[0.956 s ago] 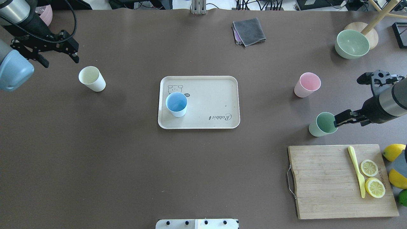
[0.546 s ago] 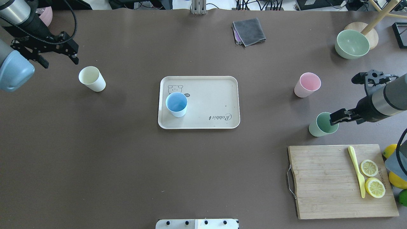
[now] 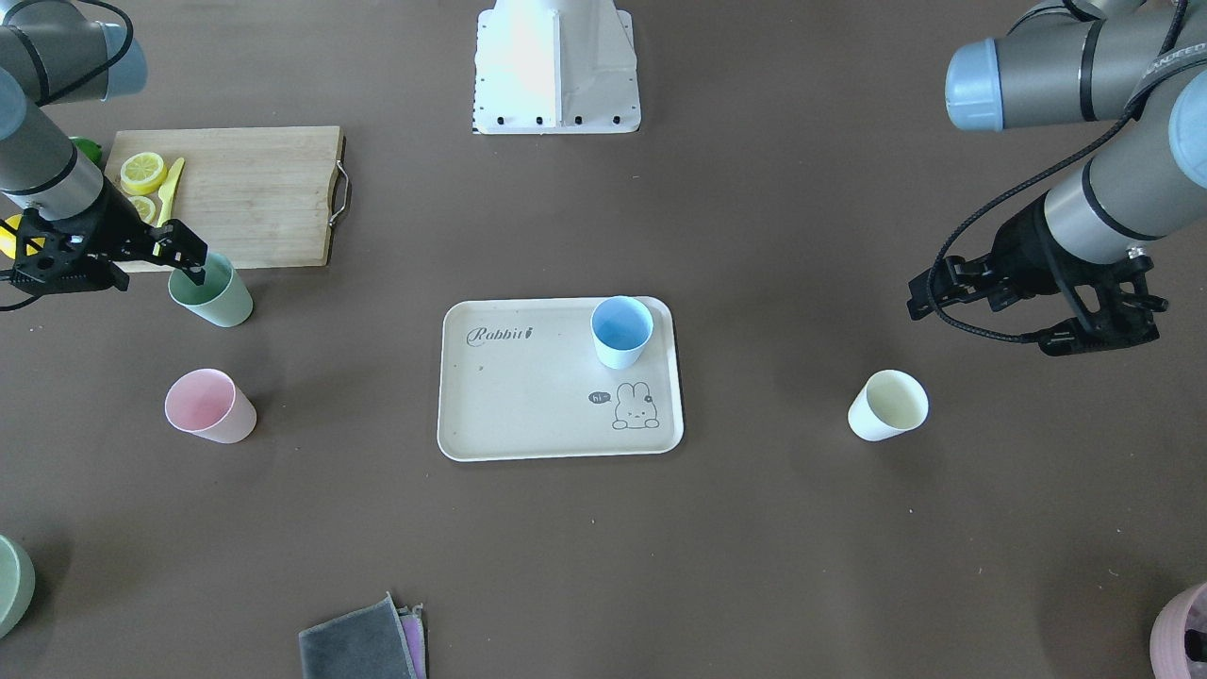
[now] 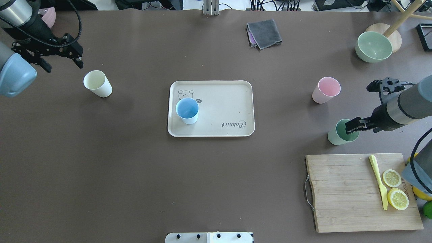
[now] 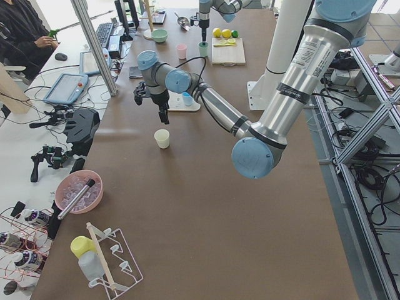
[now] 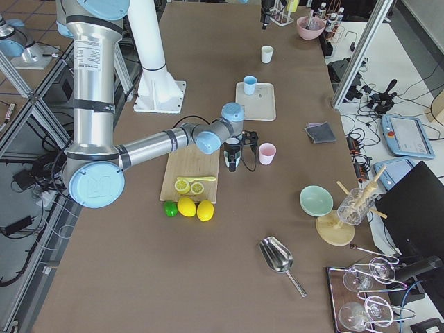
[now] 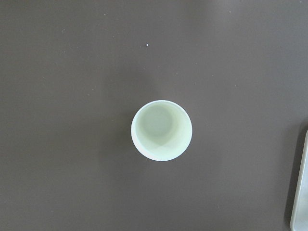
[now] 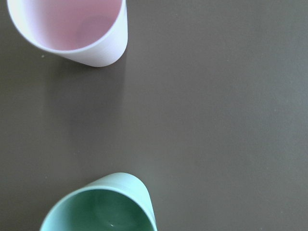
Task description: Place all cups on tray
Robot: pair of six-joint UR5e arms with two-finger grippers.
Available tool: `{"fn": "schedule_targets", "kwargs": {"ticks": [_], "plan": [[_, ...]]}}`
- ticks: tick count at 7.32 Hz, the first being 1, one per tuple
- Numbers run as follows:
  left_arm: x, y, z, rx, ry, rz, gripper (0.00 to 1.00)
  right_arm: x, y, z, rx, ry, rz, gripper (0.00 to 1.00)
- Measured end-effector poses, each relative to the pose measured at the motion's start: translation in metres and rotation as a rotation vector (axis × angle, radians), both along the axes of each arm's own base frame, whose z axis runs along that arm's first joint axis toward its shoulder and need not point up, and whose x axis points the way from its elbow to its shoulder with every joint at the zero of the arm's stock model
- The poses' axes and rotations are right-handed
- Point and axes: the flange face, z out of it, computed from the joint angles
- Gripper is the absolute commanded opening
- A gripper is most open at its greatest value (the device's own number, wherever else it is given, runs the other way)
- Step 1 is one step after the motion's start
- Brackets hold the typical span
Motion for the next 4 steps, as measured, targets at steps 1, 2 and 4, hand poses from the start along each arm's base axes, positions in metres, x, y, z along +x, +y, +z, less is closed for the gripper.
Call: {"fn": "schedule_targets", "kwargs": {"ticks": [1, 2, 4], "plan": [[0.0004, -0.0002, 0.0006, -0.001, -0.001, 0.001, 0.98, -0.0032, 0.0004, -0.001, -0.012, -0.003, 0.009, 0.0], [0.0007, 0.0, 0.0009, -0.003, -0.001, 0.002, 0.98, -0.0066, 0.0013, -0.0038, -0.024, -0.008, 0.018, 0.0], [0.0018, 0.0007, 0.0017, -0.011, -0.004, 0.003, 0.98, -0.0127, 0.0042, -0.009, -0.029, -0.017, 0.013, 0.0]]}}
